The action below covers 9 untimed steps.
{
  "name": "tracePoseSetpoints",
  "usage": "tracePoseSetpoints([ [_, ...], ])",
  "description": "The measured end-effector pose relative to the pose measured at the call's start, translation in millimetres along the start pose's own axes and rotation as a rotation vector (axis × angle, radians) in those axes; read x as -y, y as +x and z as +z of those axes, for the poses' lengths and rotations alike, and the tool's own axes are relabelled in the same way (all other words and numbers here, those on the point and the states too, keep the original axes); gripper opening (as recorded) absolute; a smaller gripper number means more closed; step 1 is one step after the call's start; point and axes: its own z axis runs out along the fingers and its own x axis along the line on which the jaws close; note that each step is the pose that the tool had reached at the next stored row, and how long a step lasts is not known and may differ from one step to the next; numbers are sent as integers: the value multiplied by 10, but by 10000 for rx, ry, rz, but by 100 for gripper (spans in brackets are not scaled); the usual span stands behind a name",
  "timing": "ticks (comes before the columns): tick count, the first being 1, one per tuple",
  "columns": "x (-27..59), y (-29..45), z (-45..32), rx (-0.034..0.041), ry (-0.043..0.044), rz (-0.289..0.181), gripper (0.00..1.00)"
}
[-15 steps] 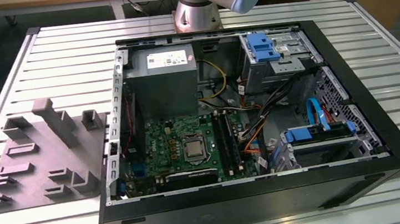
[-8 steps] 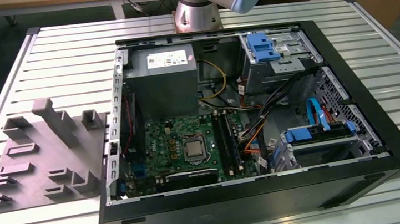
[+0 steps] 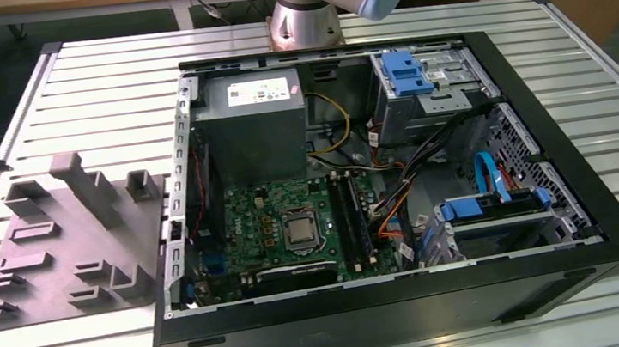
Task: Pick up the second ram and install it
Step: 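Pick up the second ram and move it above second insertion slot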
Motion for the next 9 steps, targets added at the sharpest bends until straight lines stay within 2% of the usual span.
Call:
tracePoseSetpoints([
  [9, 308, 0, -10, 0, 0, 0, 12],
])
